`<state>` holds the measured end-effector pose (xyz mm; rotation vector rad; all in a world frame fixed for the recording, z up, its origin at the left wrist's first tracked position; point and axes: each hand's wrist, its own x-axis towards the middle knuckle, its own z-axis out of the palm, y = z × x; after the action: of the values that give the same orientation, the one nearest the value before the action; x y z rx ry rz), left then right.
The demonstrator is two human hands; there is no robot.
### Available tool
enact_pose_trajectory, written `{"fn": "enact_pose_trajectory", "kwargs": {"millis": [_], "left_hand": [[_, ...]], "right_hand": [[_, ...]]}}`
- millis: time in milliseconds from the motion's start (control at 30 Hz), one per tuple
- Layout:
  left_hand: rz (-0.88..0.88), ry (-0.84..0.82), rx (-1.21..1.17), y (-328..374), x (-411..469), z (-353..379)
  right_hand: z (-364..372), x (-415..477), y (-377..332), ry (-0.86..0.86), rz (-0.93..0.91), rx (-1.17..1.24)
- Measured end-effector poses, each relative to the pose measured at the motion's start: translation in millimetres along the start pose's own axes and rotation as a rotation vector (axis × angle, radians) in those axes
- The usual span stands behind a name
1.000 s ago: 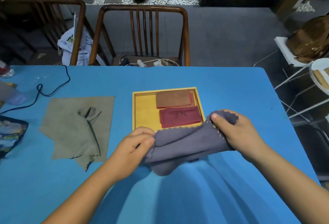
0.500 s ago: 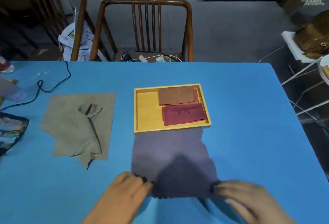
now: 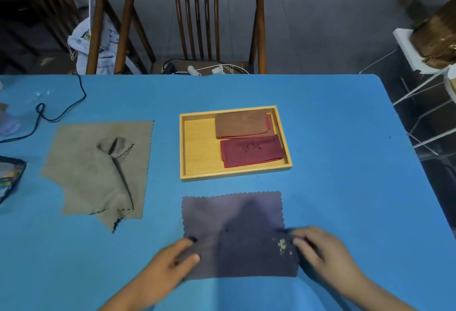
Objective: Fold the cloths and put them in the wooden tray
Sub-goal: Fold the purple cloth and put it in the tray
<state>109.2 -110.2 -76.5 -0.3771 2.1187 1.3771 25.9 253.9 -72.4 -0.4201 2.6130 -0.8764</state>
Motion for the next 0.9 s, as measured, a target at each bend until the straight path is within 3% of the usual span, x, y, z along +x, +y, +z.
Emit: {"fn": "enact_pose_trajectory", "kwargs": {"millis": [100, 200, 400, 700, 767, 833, 900], "left_hand": [[-0.080, 0.011, -0.208, 16, 34, -22], [-0.108, 0.137, -0.222, 26, 63, -29], [-0.123, 0.429, 0.222, 25, 96, -25], [-0.159, 0.592, 0.387, 16, 84, -17], [-0.038, 0.622, 0.446, 5, 59, -6], [0.242, 0.465, 0.637, -15, 32, 8], [0.455, 0.284, 0.868, -38, 18, 21]], "right_hand": [[-2, 54, -6, 0.034, 0.052, 0.032], [3, 90, -6, -0.003, 0.154, 0.022], [21, 126, 0, 0.000, 0.264, -0.167], [18, 105, -2, 0.106, 0.245, -0.305], [16, 77, 1, 0.121, 0.074, -0.282], [17, 45, 7, -0.038, -0.238, -0.287], [17, 25, 18, -0.174, -0.419, -0.370]]}}
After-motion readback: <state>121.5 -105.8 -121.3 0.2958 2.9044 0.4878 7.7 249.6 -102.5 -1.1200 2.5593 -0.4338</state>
